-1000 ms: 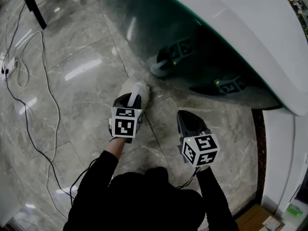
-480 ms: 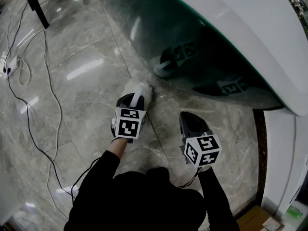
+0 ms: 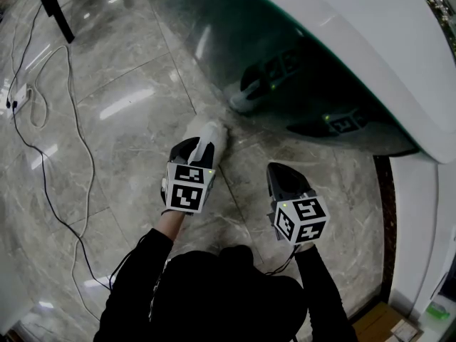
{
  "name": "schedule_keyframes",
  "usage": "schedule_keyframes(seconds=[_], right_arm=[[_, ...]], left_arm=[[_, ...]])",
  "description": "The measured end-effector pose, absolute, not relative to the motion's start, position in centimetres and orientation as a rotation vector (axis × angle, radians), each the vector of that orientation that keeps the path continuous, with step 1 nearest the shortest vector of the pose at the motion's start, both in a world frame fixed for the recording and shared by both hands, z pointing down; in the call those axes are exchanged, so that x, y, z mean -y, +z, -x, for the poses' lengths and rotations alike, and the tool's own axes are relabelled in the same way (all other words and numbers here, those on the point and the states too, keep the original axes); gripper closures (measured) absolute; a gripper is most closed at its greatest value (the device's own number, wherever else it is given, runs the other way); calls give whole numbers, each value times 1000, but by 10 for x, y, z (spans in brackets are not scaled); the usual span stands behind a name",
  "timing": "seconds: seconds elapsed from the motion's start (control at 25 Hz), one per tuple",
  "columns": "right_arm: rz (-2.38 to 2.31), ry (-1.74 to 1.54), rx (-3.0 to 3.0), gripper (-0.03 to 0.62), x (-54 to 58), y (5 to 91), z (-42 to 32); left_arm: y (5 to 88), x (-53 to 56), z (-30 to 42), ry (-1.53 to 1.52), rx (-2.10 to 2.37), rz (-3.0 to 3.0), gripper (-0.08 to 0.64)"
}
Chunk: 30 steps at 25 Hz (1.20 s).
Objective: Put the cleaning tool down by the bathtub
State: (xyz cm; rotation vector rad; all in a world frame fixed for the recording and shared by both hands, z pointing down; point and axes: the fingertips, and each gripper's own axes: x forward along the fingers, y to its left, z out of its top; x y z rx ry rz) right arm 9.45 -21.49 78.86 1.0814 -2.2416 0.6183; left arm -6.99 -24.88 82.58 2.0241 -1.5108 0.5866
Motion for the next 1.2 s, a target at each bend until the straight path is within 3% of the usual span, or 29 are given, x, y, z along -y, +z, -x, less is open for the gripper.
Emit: schedule_keyframes(seconds=[0.28, 0.6, 1.2], right_arm=[[-1076, 613, 2265, 592, 209, 779, -86], [-1076, 585, 2282, 592, 205, 768, -83], [-1064, 530, 2310, 592, 198, 752, -71]], left_arm=[[795, 231, 78, 554, 1494, -2084, 445], [766, 220, 79, 485, 1446, -2174, 551], [739, 212, 72, 389, 1384, -2220, 552]])
